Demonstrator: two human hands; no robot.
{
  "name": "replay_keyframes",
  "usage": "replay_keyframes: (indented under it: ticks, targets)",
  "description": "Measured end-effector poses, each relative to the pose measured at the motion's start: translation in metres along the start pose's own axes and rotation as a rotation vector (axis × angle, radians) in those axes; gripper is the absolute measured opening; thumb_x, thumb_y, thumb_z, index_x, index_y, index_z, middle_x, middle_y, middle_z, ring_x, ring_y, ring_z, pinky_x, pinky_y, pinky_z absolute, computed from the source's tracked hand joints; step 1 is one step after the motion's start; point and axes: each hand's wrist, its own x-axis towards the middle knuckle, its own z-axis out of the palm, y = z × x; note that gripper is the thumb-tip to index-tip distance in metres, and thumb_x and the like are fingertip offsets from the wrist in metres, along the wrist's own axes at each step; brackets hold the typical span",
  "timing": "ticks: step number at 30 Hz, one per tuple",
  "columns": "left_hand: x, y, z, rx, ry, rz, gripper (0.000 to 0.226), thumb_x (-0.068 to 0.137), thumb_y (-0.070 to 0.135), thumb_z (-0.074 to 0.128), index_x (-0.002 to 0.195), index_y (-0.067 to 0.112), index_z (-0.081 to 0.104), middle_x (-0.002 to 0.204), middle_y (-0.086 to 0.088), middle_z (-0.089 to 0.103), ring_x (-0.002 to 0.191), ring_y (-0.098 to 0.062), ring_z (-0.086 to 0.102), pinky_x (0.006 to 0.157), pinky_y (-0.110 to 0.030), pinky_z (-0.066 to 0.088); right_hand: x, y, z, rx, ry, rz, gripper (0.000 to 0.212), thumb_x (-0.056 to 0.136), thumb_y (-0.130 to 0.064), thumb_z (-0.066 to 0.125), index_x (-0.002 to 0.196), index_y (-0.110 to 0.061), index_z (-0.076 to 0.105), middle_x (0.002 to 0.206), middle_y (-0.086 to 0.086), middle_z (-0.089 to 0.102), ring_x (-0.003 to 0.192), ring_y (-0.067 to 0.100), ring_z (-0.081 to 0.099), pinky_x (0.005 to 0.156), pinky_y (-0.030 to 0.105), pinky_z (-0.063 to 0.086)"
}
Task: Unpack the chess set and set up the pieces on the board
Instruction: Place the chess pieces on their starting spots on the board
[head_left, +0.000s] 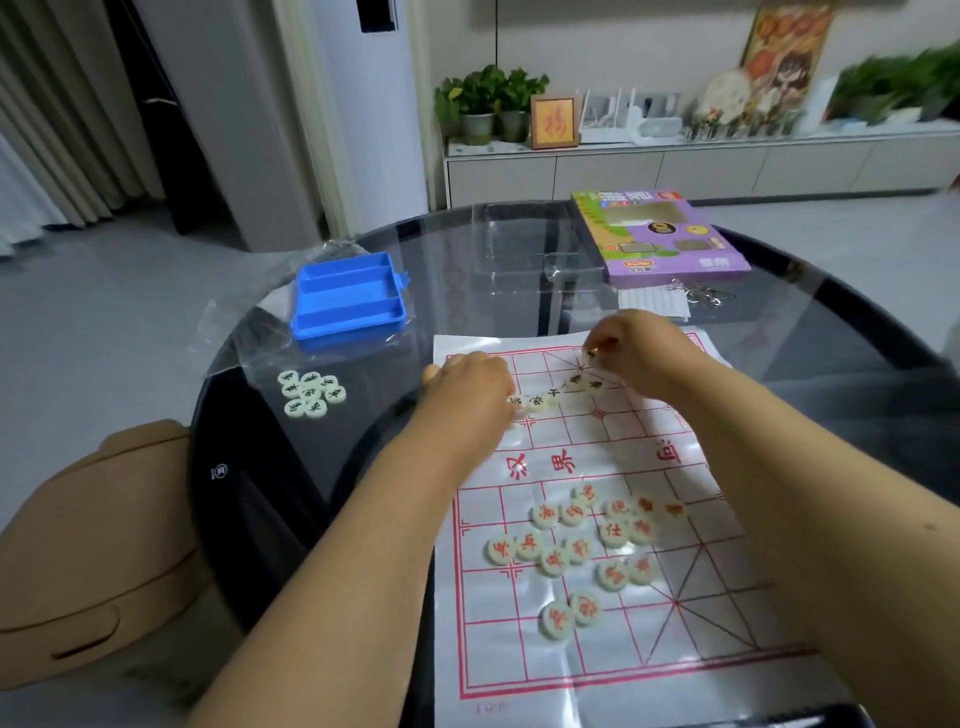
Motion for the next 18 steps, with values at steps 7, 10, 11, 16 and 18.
replay_keyframes:
  ticks: [7, 10, 11, 16, 18]
  targets:
    - [-0.004, -0.002, 0.006, -0.103, 0.000, -0.029, 0.039, 0.091, 0.047, 0.056, 0.121, 0.023, 0.057, 0.122, 0.004, 0.056, 0.118, -0.017, 0.047, 0.103, -0.039, 0.030, -0.005, 0.006, -0.003, 0.051, -0.003, 0.052, 0.027, 0.089, -0.015, 0.060, 0.115, -0.016, 0.067, 0.121, 0.003, 0.063, 0.108, 0.022, 0.058, 0.079, 0.020, 0.038]
    - [-0.007, -0.011, 0.002, -0.125, 0.085, -0.078, 0.041, 0.094, 0.045, 0.051, 0.128, 0.022, 0.054, 0.125, 0.002, 0.054, 0.120, -0.018, 0.046, 0.104, -0.040, 0.031, -0.006, -0.010, -0.005, 0.075, 0.082, -0.020, 0.028, 0.087, -0.016, 0.065, 0.114, -0.015, 0.067, 0.122, 0.003, 0.063, 0.108, 0.019, 0.059, 0.081, 0.021, 0.038]
    - [-0.009, -0.016, 0.000, -0.120, 0.112, -0.095, 0.041, 0.094, 0.045, 0.051, 0.129, 0.022, 0.053, 0.125, 0.002, 0.055, 0.120, -0.018, 0.046, 0.104, -0.040, 0.032, -0.007, -0.020, -0.004, 0.088, 0.095, -0.056, 0.028, 0.086, -0.018, 0.066, 0.114, -0.015, 0.067, 0.121, 0.003, 0.063, 0.107, 0.018, 0.059, 0.081, 0.021, 0.040]
    - [-0.019, -0.046, -0.010, -0.076, 0.223, -0.191, 0.038, 0.095, 0.039, 0.053, 0.127, 0.019, 0.053, 0.120, -0.002, 0.055, 0.117, -0.022, 0.046, 0.099, -0.042, 0.036, -0.005, -0.081, 0.021, 0.133, 0.016, -0.220, 0.030, 0.086, -0.020, 0.067, 0.116, -0.019, 0.066, 0.120, 0.000, 0.065, 0.105, 0.015, 0.060, 0.086, 0.024, 0.046]
    - [-0.024, -0.063, -0.016, -0.067, 0.253, -0.265, 0.039, 0.096, 0.036, 0.052, 0.129, 0.017, 0.050, 0.125, -0.005, 0.053, 0.121, -0.024, 0.043, 0.100, -0.042, 0.035, -0.003, -0.104, 0.033, 0.131, -0.035, -0.272, 0.031, 0.086, -0.020, 0.066, 0.118, -0.020, 0.065, 0.120, 0.000, 0.064, 0.104, 0.015, 0.060, 0.082, 0.022, 0.045]
